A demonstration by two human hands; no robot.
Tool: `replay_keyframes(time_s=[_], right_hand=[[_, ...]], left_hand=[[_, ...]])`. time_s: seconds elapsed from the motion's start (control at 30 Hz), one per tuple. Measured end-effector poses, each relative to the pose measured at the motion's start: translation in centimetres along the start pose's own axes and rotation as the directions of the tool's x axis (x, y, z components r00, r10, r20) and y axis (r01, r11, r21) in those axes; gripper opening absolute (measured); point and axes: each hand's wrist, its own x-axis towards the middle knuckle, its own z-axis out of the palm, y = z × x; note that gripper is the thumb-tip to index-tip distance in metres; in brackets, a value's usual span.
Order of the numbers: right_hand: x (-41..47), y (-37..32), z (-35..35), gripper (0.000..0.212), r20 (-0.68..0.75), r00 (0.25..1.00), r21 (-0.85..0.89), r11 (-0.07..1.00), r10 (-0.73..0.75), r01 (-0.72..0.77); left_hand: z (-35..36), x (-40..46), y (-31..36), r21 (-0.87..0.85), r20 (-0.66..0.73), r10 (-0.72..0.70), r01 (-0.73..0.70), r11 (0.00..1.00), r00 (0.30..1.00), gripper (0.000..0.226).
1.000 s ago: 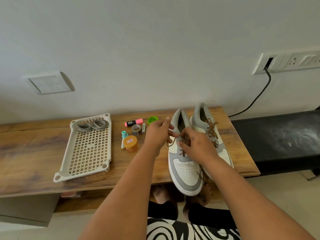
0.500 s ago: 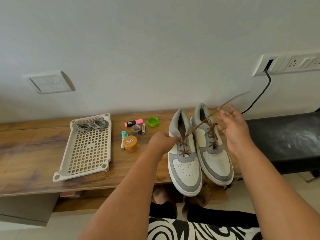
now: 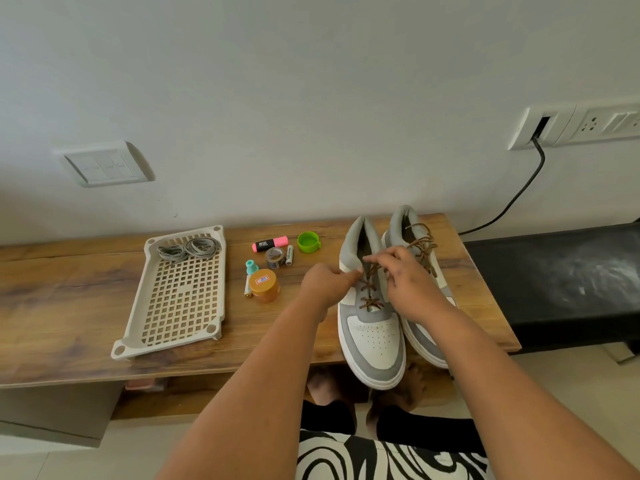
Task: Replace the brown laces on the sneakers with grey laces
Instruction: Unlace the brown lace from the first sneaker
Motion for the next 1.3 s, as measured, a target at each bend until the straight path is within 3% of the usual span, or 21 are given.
replay_keyframes(time_s=[0.17,0.43,0.57,0.67,0.8,0.87,0.97,1.1,1.23,1.3], right_hand=[[0.0,0.1,-0.1,0.058,0.007,0.999,0.048,0.998,0.033,-0.034],[0.2,0.3,-0.2,0.055,0.004,0.999,0.064,0.997,0.036,-0.036],[0.1,0.2,-0.1,0.055,0.015,0.999,0.061,0.997,0.04,-0.041],[0.1,0.2,-0.2,0.054,0.019,0.999,0.068,0.997,0.039,-0.04],[0.1,0.4,-0.4,0.053,0.024,0.999,0.065,0.997,0.047,-0.049],[0.1,0.4,-0.4,0.053,0.024,0.999,0.064,0.997,0.048,-0.05],[0.2,0.4,-0.3,0.054,0.025,0.999,0.063,0.997,0.048,-0.05],[0.2,0.5,-0.3,0.053,0.033,0.998,0.063,0.997,0.048,-0.05],[0.2,0.7,-0.3,0.054,0.039,0.998,0.062,0.997,0.046,-0.049],[0.3,0.7,-0.3,0.055,0.043,0.998,0.06,0.997,0.049,-0.051]], left_hand=[[0.5,0.2,-0.5,-0.132,0.12,-0.033,0.049,0.99,0.992,0.019],[-0.3,-0.8,0.6,-0.256,0.232,-0.132,0.191,0.948,0.964,0.018],[-0.1,-0.6,0.3,-0.2,0.11,-0.093,0.114,0.973,0.99,0.034],[-0.1,-0.6,0.2,-0.189,0.202,-0.053,0.093,0.978,0.978,0.011],[-1.3,-0.4,0.4,-0.251,0.238,0.005,0.057,0.966,0.971,0.018],[-1.6,-0.3,0.5,-0.294,0.177,-0.003,0.056,0.954,0.984,0.023],[-1.1,-0.3,-0.1,-0.136,0.084,-0.003,0.015,0.991,0.996,0.04],[-0.8,-0.6,0.0,-0.04,0.203,0.082,-0.075,0.996,0.976,0.014],[-2.2,-1.2,1.0,-0.27,0.302,0.228,-0.146,0.952,0.926,0.022],[-2.0,-1.1,0.8,-0.186,0.191,0.194,-0.159,0.97,0.962,0.045]])
